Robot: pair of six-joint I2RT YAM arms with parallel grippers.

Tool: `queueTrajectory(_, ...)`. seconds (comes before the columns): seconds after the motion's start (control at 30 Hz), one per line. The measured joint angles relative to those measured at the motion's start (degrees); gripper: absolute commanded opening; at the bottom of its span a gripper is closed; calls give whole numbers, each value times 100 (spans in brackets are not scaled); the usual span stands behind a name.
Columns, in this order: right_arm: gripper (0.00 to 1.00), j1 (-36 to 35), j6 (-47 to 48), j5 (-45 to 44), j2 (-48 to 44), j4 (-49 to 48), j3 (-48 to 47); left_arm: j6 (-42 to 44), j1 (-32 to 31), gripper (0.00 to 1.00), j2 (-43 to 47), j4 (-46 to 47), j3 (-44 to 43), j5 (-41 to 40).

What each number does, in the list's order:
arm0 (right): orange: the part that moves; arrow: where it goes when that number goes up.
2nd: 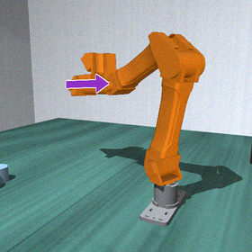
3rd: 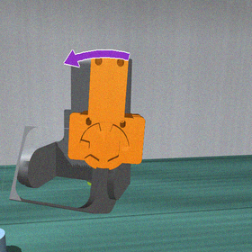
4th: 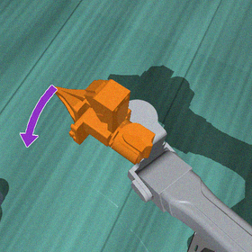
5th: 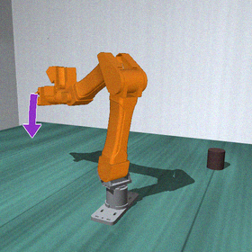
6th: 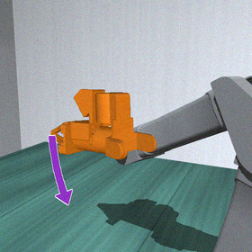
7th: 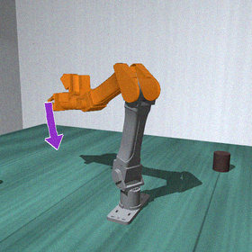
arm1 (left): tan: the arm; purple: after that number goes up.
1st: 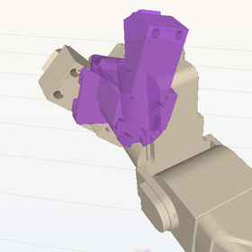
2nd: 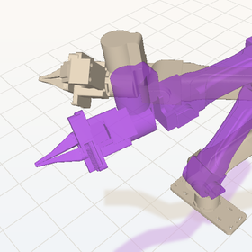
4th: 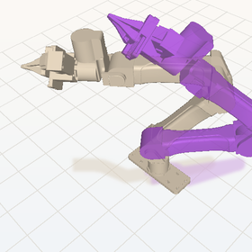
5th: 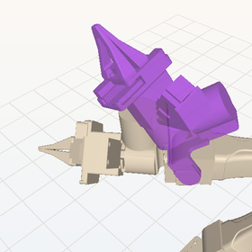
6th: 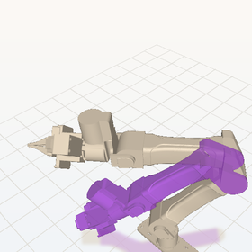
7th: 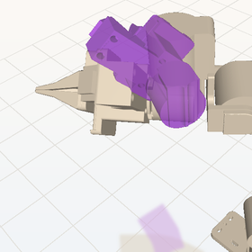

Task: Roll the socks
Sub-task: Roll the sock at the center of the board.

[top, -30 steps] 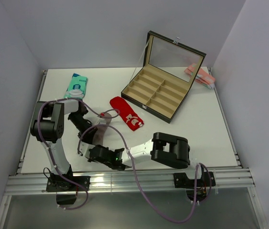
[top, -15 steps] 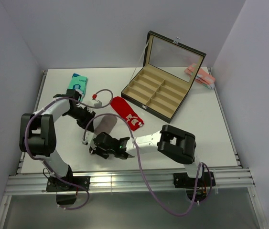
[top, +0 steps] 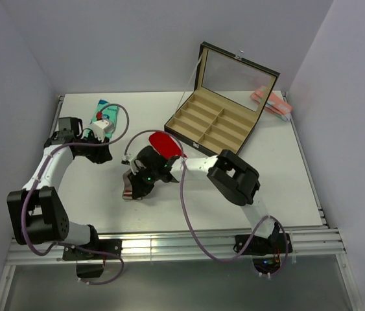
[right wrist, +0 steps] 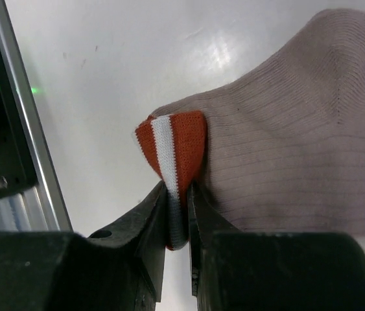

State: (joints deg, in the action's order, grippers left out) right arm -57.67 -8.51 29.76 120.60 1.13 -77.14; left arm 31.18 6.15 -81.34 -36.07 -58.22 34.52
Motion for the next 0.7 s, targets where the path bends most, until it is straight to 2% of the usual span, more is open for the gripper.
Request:
queueTrajectory(0.23,17,317,-385,1099,767,874,-1121,970,-162,41,476,39,706,-33)
queueTrajectory(0.43,16,542,-946,1821,1054,957,-1287,1714,-1097,50,1434,116,1836,-238)
queueTrajectory(0.7,16,660,-1368,2087,1215,1161,-1443,2188,-1392,52,1427,111,1934,-179)
